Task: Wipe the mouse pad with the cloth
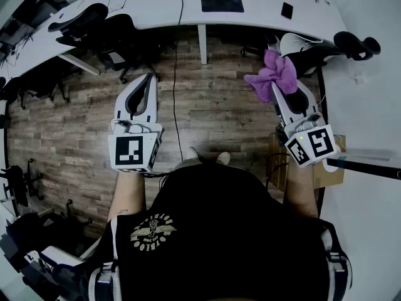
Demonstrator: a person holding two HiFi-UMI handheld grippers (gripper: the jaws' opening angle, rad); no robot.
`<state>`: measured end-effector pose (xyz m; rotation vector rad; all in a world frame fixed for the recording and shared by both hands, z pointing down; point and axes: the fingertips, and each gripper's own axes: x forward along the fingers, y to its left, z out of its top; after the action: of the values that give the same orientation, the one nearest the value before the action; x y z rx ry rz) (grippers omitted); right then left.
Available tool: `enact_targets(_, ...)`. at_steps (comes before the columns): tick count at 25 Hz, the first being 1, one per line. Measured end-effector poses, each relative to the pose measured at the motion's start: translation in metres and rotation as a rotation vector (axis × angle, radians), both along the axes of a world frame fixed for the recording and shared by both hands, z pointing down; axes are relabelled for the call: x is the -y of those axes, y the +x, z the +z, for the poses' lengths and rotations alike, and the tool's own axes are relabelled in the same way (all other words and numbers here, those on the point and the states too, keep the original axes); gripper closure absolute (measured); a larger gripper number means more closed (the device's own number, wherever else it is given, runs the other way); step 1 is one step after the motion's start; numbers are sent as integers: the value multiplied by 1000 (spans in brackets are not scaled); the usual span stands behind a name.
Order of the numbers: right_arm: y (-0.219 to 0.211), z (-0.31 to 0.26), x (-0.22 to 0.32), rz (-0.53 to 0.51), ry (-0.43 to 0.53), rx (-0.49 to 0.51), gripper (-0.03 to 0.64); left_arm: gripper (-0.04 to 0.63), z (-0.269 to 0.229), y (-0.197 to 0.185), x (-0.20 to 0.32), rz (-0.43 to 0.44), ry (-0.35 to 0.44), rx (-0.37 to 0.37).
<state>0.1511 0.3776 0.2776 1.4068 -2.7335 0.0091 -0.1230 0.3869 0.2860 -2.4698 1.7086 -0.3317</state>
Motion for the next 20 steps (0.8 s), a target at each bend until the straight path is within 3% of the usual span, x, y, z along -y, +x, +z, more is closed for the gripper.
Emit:
enact_targets(2,-13,-2,-1,2,1,-9,508,592,-13,-12,4,8,31,-10)
enact_targets(5,-33,-1,0,11,-10,-16,508,592,-13,-34,5,14,13,-3)
enact_targets(10,-60,-2,-2,47,-19,-10,506,594,-6,-71,12,24,64,-65)
enact_targets(13,-73,1,-2,62,-22,-7,506,592,8,-86,22,22,43,-75)
enact_targets(20,-64,-1,14,103,-23,3,506,593,12,-83,45,59,40,-87)
